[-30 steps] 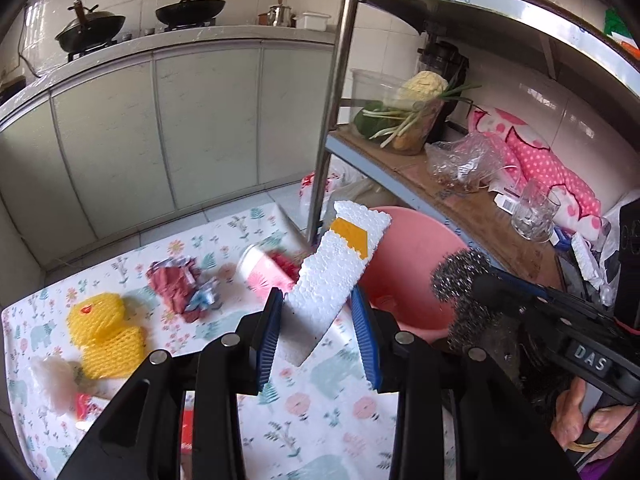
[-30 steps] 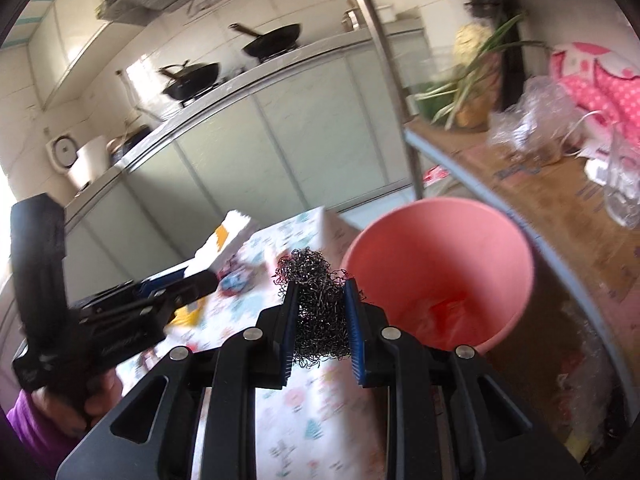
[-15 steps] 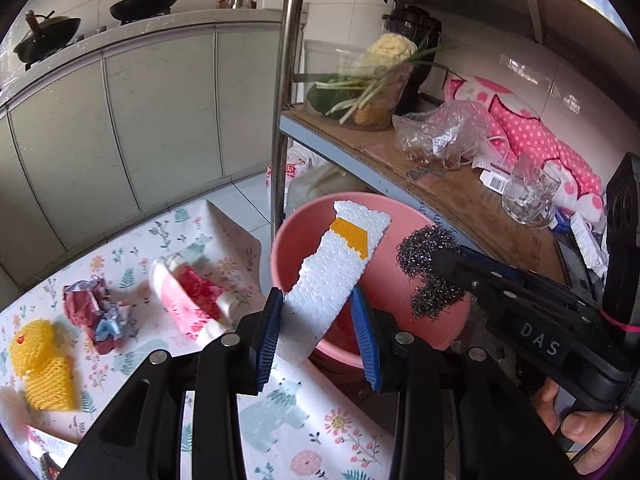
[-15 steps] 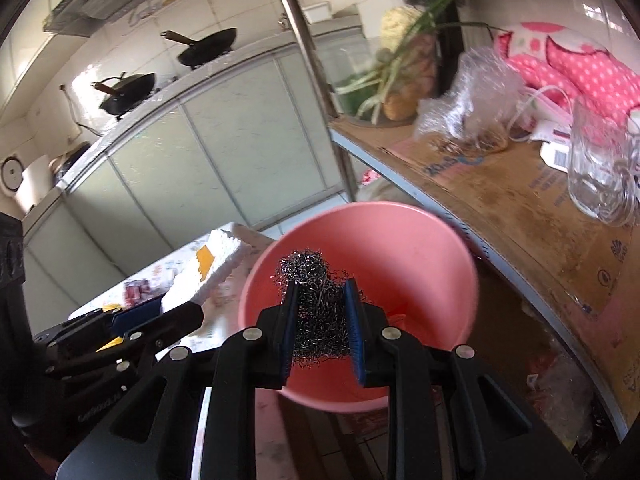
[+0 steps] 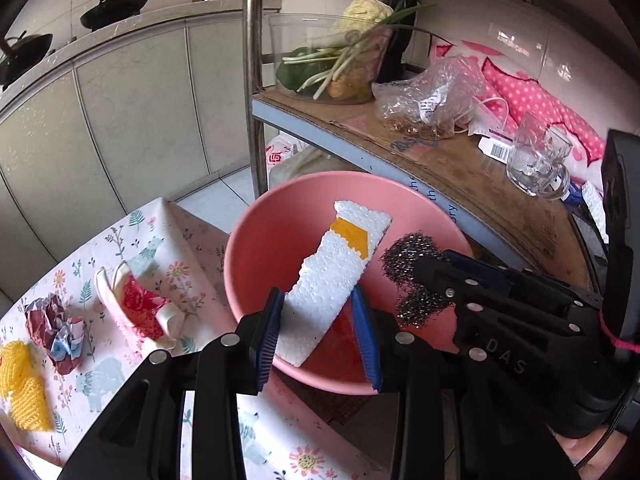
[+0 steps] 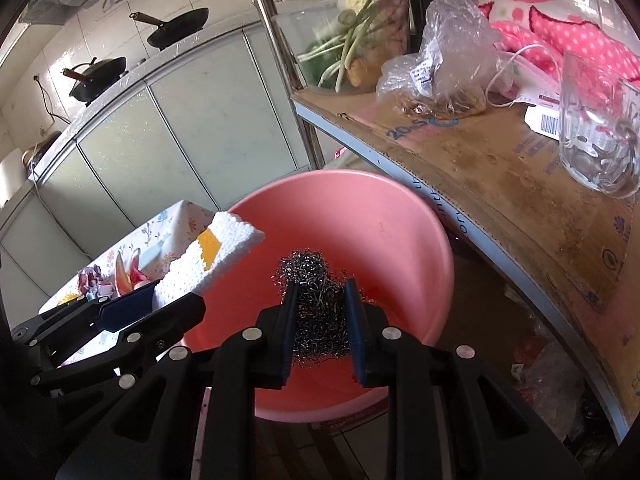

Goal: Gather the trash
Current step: 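Carry both items over the pink bucket and open both grippers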

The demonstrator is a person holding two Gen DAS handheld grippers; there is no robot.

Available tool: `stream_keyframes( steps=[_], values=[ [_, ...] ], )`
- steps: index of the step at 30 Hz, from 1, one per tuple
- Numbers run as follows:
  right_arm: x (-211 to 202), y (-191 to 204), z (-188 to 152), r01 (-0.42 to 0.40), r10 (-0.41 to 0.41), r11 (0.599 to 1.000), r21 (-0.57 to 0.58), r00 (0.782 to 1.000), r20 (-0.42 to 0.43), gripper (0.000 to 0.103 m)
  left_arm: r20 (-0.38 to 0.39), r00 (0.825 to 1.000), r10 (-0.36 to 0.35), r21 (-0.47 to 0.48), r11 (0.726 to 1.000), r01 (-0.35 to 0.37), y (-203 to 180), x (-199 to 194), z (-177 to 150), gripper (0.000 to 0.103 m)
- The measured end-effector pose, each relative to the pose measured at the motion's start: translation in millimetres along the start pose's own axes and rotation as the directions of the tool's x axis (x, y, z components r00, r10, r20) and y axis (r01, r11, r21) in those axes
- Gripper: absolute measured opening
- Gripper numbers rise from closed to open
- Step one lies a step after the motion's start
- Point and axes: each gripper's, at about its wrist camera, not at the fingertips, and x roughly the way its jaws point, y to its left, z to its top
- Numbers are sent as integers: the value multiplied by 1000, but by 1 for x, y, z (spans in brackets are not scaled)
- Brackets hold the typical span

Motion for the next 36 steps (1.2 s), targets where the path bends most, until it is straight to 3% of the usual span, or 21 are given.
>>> stream_keyframes(
  steps=[12,17,30,36],
  values=[
    [17,-2,-1,13,-14,1000,-12,1000,-27,25,-24,1000,-4,-3,1000,4,0,17,2,36],
    [22,-1,-1,27,-28,999,-18,999,-40,33,-37,999,10,-19,1000,-11,3,21,2,36],
    [26,-4,-2,58,-59,998,-17,996,-63,37,-44,999,2,-47,999,-4,10,19,2,56],
    [21,-3,0,53,-54,998,-22,997,-48,40,-32,999,2,-51,999,-4,12,13,4,58]
  ],
)
